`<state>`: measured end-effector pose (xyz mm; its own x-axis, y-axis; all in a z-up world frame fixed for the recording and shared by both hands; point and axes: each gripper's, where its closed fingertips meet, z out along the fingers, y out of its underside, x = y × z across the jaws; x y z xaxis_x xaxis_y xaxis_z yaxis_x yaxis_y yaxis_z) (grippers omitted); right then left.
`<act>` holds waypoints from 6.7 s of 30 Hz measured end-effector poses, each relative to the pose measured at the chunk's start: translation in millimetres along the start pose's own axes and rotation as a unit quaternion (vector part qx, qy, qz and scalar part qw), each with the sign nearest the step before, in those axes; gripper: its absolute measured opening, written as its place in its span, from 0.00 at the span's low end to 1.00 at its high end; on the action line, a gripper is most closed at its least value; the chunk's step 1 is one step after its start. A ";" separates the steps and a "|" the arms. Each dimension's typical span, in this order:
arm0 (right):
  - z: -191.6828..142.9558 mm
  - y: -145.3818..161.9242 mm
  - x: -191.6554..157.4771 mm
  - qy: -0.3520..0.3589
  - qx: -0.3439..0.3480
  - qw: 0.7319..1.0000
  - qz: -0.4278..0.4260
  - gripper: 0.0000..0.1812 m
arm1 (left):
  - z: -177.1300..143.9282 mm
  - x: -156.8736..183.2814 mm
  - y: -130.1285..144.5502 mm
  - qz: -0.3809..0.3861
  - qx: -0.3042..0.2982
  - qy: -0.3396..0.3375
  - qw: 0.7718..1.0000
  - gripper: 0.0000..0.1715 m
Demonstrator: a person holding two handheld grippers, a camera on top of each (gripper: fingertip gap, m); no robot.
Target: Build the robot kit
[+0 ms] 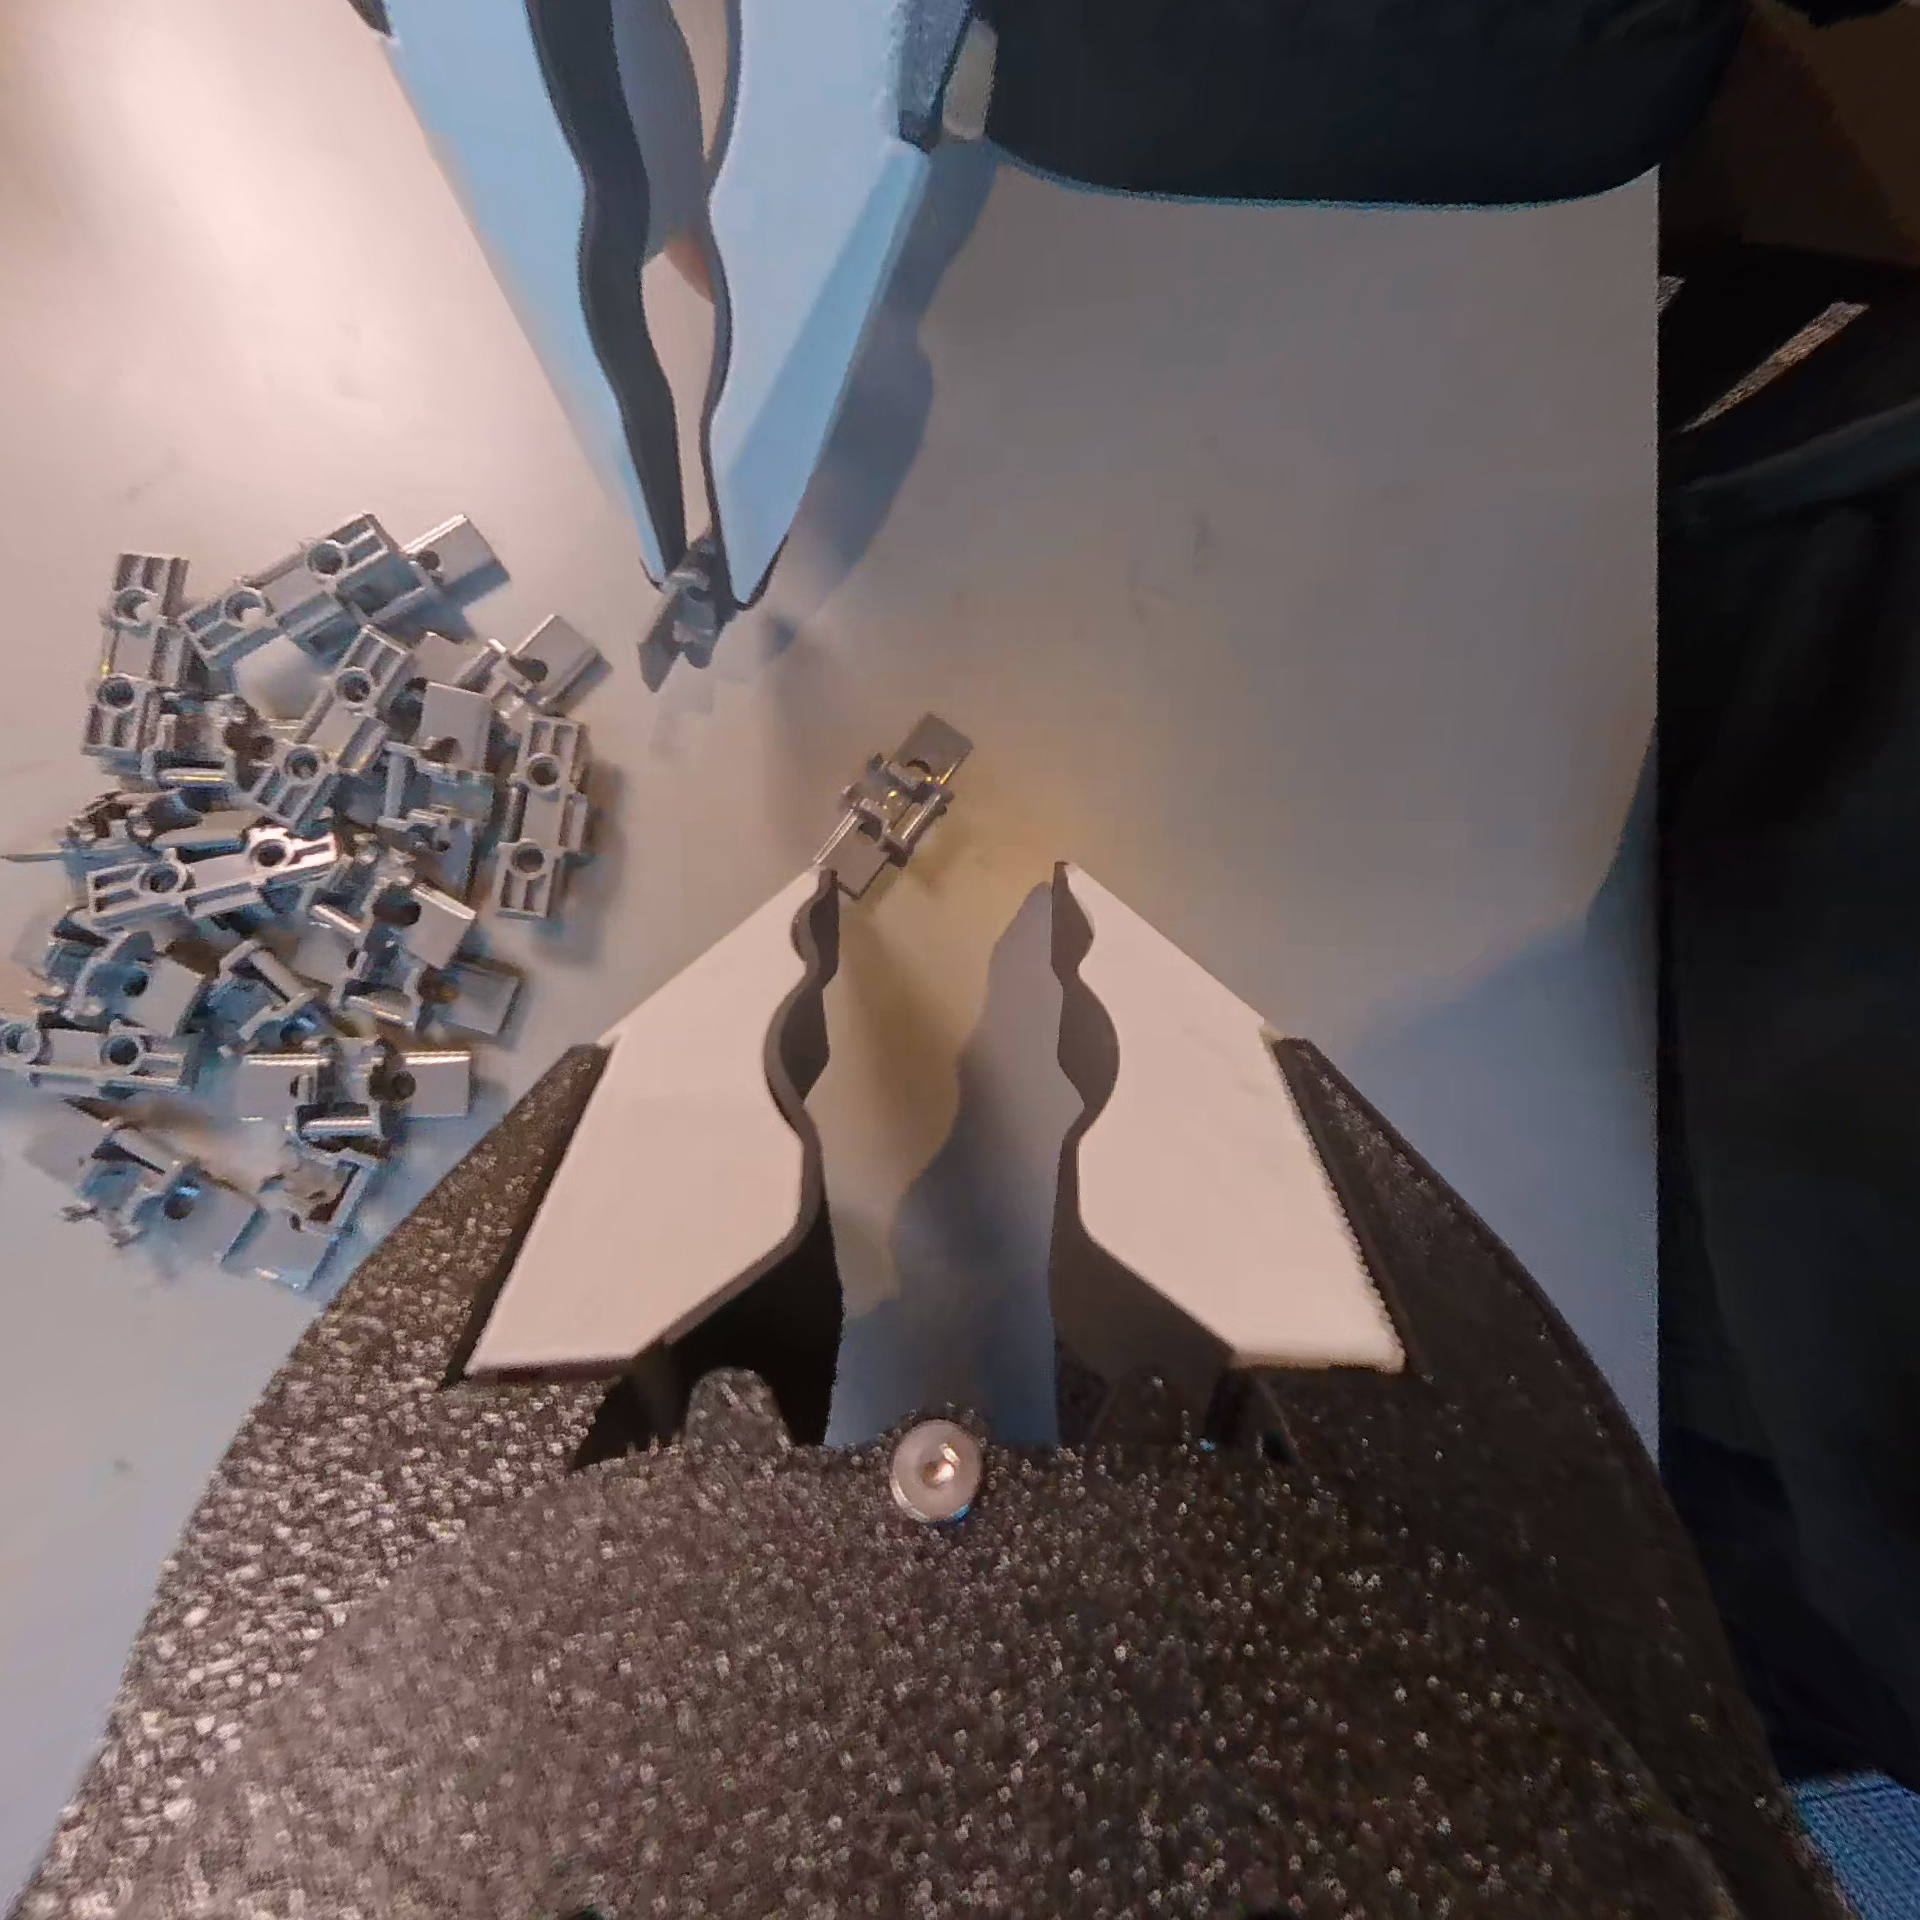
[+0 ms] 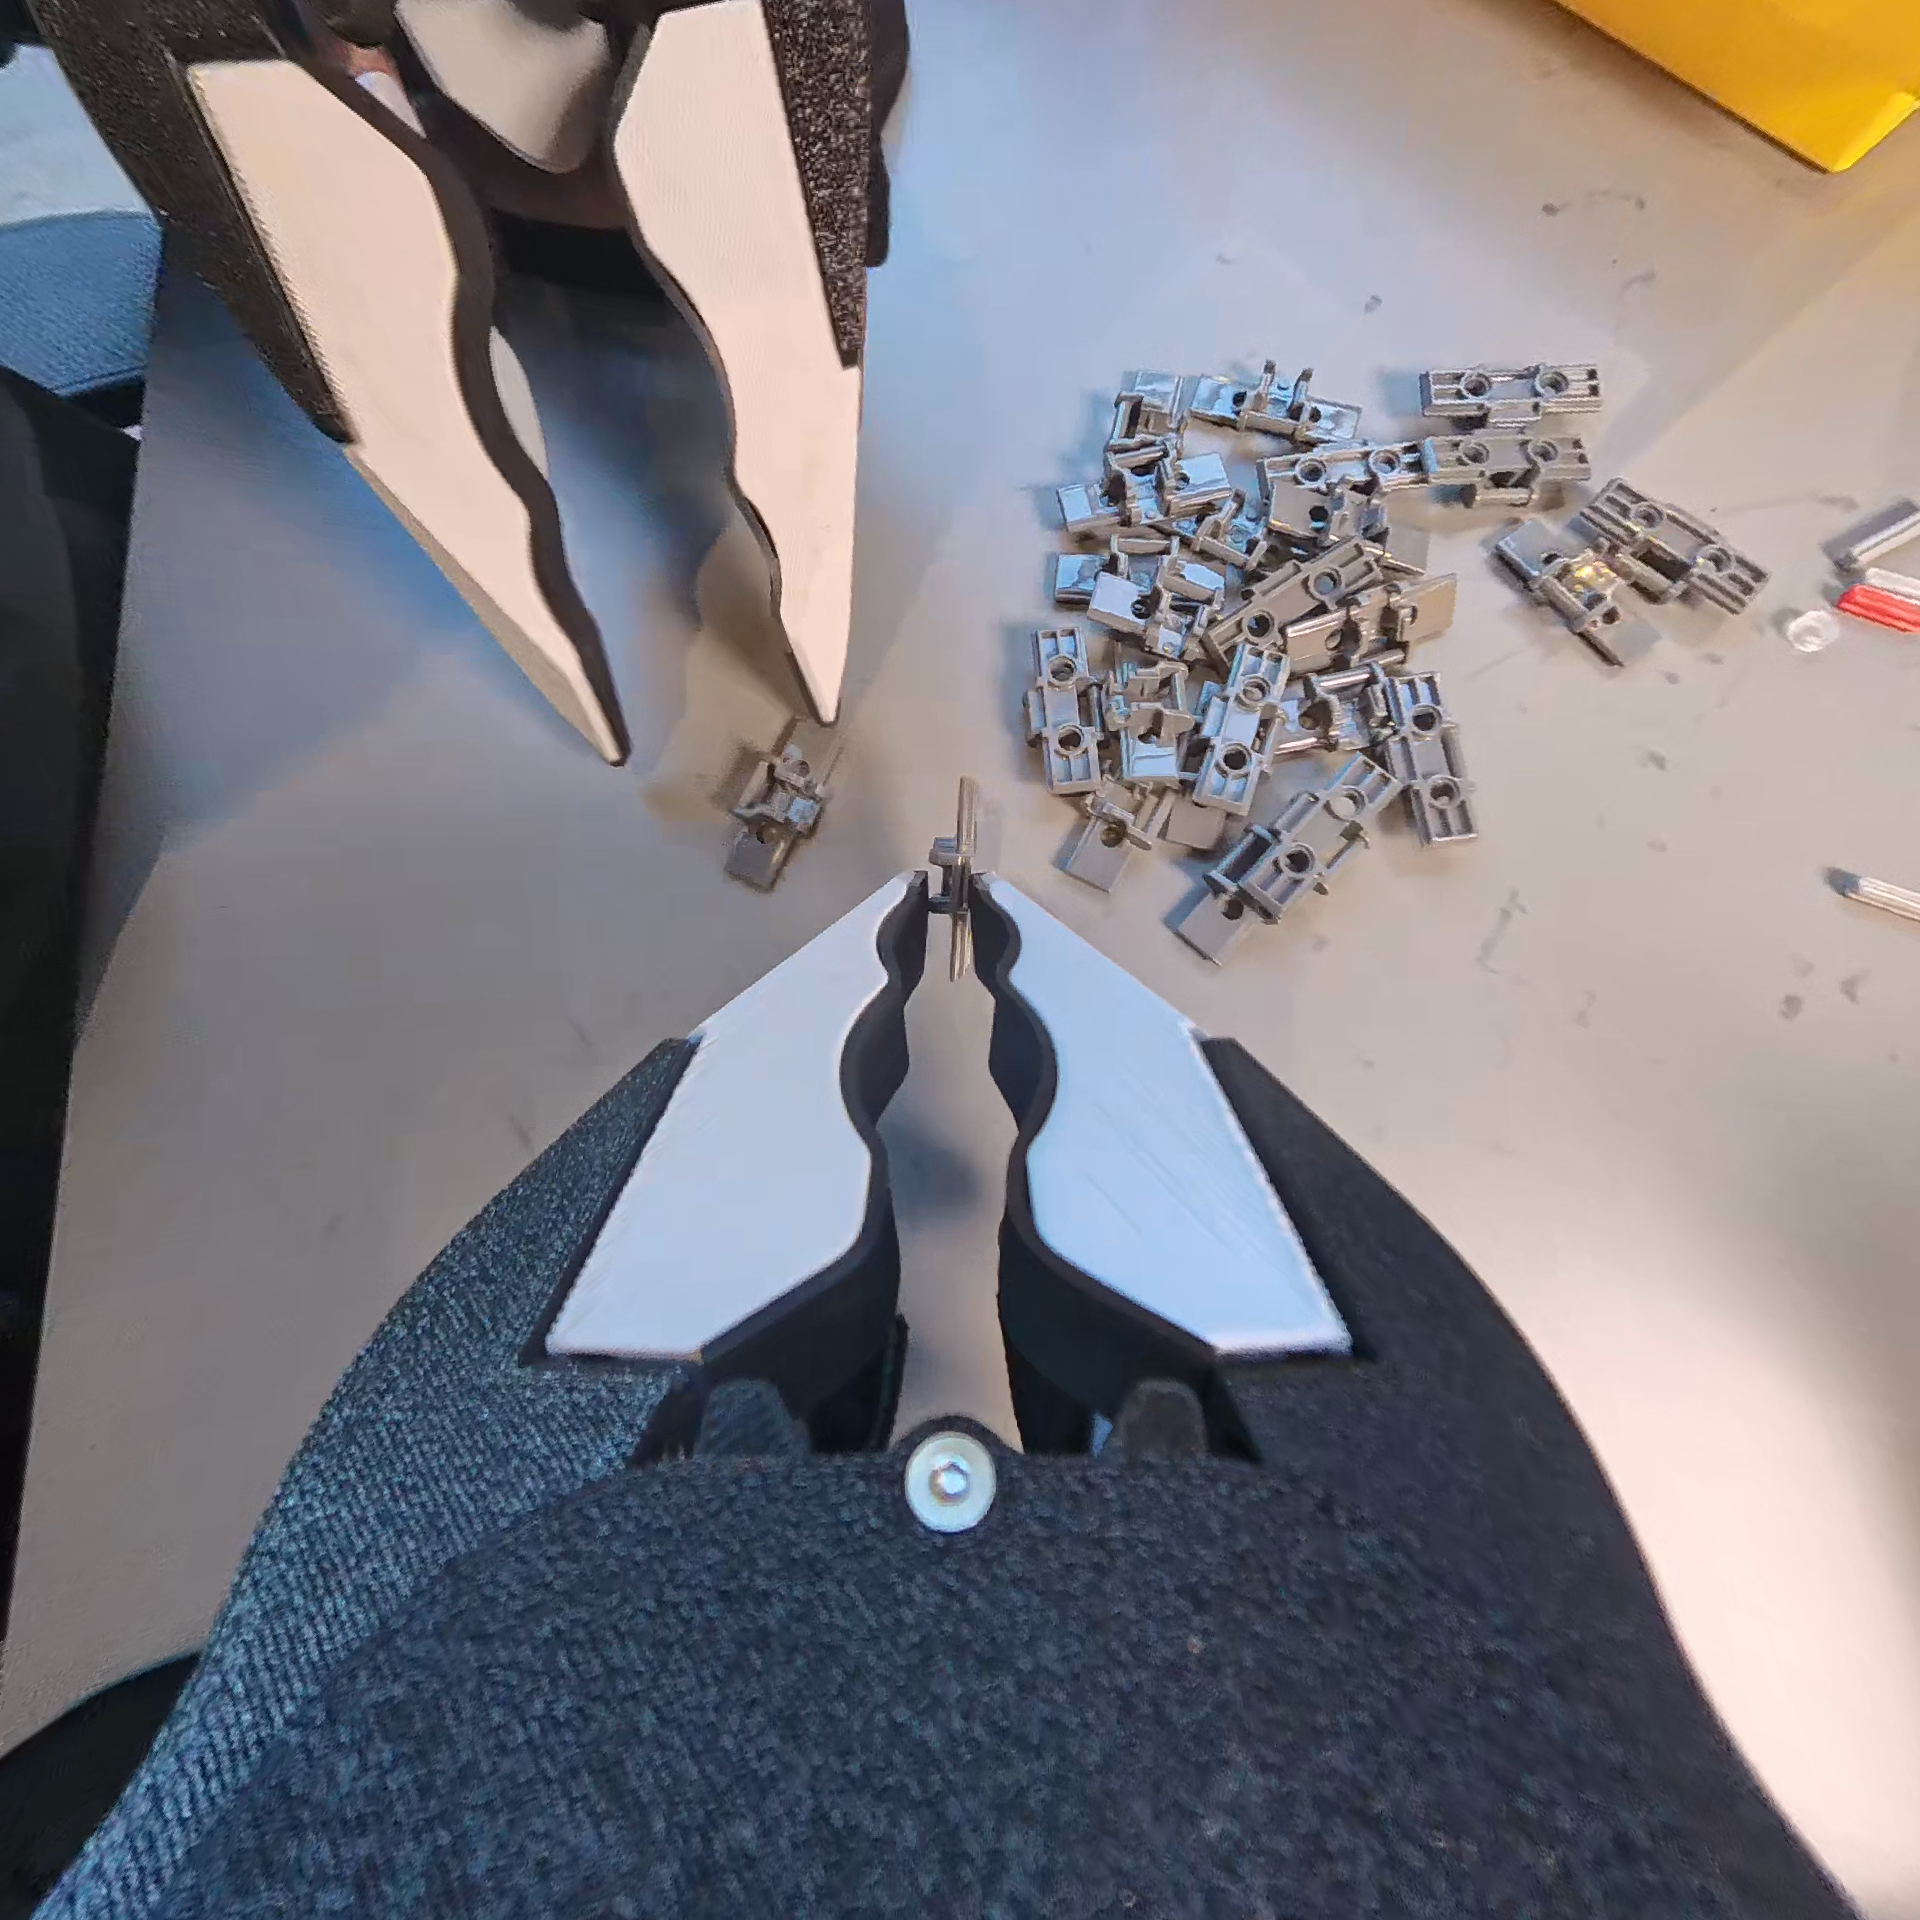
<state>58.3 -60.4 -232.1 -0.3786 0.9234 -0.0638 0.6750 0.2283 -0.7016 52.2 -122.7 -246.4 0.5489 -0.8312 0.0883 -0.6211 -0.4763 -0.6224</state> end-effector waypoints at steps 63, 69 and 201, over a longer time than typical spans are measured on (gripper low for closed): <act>3.6 1.9 -39.0 0.027 -0.060 0.961 0.268 0.04 | 11.8 -5.6 -10.8 0.139 0.035 0.021 0.989 0.13; 1.7 5.5 -44.4 0.030 -0.041 0.956 0.288 0.04 | 13.8 2.9 -10.5 0.146 0.031 0.037 0.988 0.10; 2.0 21.5 -56.8 0.173 -0.254 0.927 0.214 0.03 | 22.7 21.8 -19.7 0.175 0.045 -0.022 0.983 0.01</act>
<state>93.1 -108.6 -245.0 0.1599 0.9865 0.0345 0.9610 -0.1476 -0.2338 89.1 -125.0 -249.9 0.3353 -0.9257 -0.1748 -0.7248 -0.1349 -0.6757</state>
